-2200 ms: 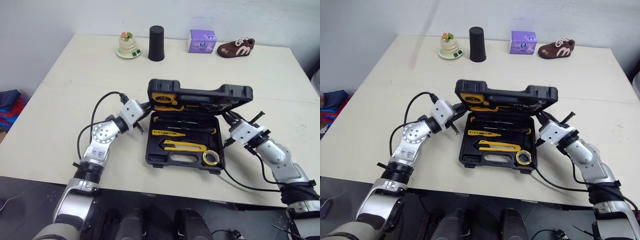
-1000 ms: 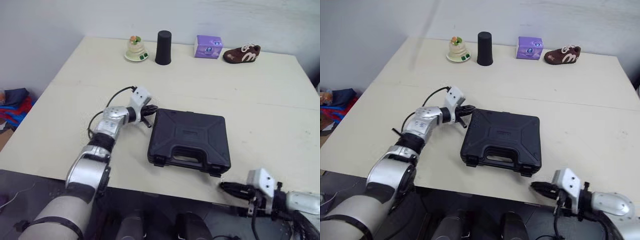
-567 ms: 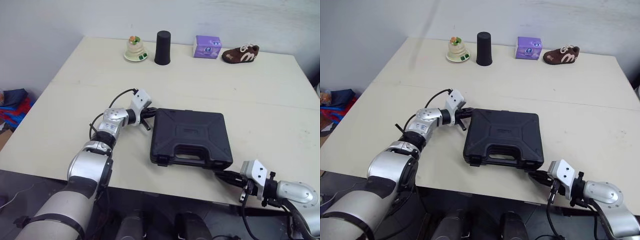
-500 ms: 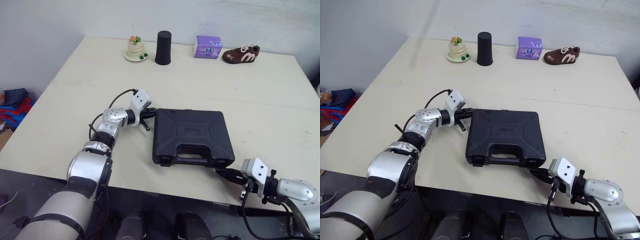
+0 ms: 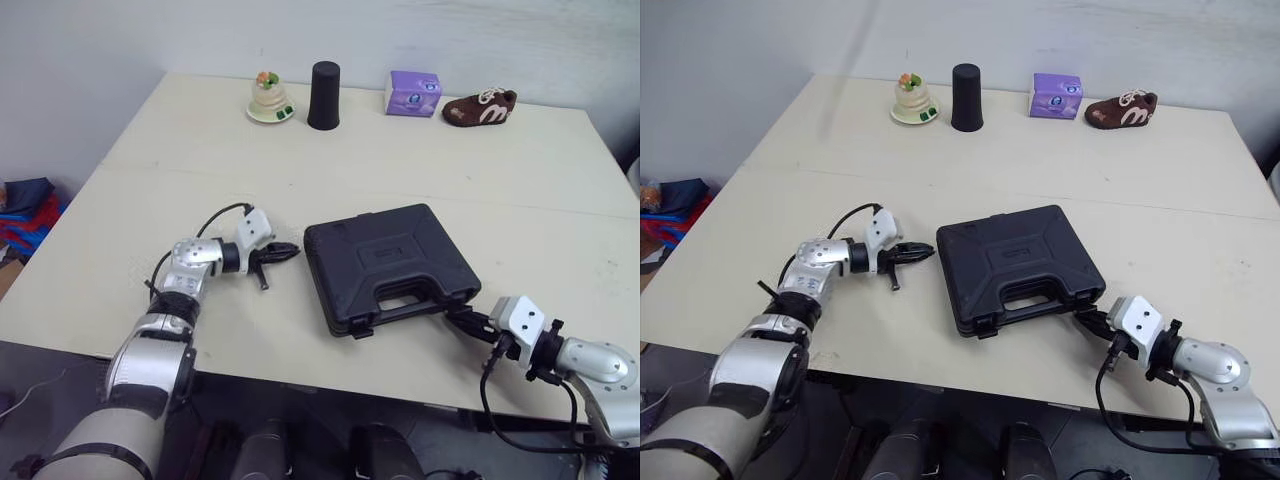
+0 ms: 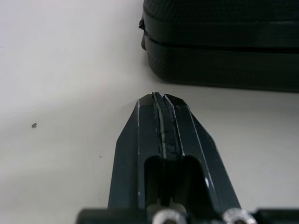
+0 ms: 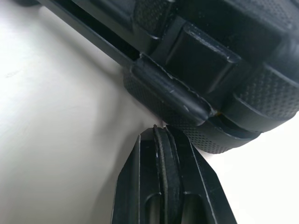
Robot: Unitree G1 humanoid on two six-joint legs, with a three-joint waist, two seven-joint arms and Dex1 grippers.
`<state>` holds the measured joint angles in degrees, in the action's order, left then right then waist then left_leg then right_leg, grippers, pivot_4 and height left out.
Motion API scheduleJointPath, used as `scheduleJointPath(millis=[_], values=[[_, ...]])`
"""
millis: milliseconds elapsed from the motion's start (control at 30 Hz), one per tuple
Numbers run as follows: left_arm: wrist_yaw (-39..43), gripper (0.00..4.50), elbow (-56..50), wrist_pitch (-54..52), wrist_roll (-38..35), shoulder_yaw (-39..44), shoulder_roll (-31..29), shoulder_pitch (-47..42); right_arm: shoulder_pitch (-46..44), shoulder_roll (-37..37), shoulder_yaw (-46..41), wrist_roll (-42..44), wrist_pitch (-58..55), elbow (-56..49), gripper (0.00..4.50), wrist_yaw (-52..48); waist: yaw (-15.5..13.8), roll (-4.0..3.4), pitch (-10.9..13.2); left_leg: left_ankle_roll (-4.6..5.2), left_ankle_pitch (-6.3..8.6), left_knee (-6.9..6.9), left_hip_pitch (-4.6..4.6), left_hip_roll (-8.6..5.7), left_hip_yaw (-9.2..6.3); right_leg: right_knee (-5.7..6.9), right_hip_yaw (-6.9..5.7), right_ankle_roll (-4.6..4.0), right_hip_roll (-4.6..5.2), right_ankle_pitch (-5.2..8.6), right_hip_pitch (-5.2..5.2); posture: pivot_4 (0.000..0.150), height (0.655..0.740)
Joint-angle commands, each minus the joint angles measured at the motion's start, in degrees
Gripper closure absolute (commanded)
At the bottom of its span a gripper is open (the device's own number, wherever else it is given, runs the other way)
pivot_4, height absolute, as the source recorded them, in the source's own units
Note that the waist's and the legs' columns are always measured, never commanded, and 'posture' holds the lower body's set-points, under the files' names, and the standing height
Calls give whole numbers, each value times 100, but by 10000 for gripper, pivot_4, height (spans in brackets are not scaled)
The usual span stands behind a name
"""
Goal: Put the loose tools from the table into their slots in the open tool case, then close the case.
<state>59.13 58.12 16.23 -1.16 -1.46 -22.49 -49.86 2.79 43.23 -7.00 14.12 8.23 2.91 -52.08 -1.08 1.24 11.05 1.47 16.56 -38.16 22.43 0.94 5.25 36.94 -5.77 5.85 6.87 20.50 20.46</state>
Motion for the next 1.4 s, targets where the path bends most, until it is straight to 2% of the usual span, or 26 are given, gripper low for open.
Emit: scheduleJointPath(millis=[33,133,267,367,467,633,733,867,1200,1400], values=[[151,45000,-843,-213,-365,162,-42,147,45,-100,-255,-194,225,78,44544,379,0,0,0,0,0,-1,0,0,0,0,0,0,2,0,0,1500,7341],[251,45000,-1633,-465,-444,168,-299,468,260,-163,-353,-229,139,-127,44544,573,0,0,0,0,0,0,0,-2,0,0,1,0,3,0,-1,1500,7341],[594,45000,-3066,-1587,-1287,435,-497,635,921,-190,-531,77,-176,-818,44544,566,-2,-1,0,-3,0,12,1,4,-4,11,-1,0,-1,0,0,1500,7341],[632,45000,-3970,-2270,-1609,290,-412,519,1352,-274,-682,223,-404,-1320,44544,665,-47,-1,0,-4,-1,3,1,7,-17,2,0,-1,-4,0,-17,1500,7341],[642,45000,-4577,-2795,-1581,-414,165,82,1691,-575,-833,284,-547,-1776,44544,1013,-72,-1,0,2,2,1,0,-7,-39,-19,16,-1,11,0,-36,1500,7341],[281,45000,-4047,-3122,-1122,-1233,1201,-501,1878,-918,-879,206,-675,-2203,44544,1328,-10,-9,-5,7,5,6,-10,-15,-41,-43,14,10,-10,-6,-64,1500,7341],[163,45000,-3449,-2464,-610,-1819,1811,-723,1920,-989,-810,169,-729,-2375,44544,1393,2,-12,-7,3,4,17,-24,-4,-20,-49,14,10,-27,-5,-57,1500,7341],[-531,45000,-2346,-2203,31,-2119,2342,-1036,1870,-1045,-788,116,-763,-2489,44544,1489,-7,-15,-8,-5,-1,18,-23,4,-12,-45,19,7,-24,-4,-43,1500,7341],[-821,45000,-1178,-2621,803,-2584,2902,-1450,1758,-1099,-627,-5,-930,-2643,44544,1630,-50,-14,-8,2,4,17,-5,4,-2,-42,59,7,-16,-4,-16,1500,7341],[-795,45000,-757,-2348,1243,-2908,2842,-1333,1656,-1067,-619,-138,-931,-2611,44544,1675,-38,-12,-14,7,10,16,-9,7,-2,-44,62,7,-11,-4,-21,1500,7341]])
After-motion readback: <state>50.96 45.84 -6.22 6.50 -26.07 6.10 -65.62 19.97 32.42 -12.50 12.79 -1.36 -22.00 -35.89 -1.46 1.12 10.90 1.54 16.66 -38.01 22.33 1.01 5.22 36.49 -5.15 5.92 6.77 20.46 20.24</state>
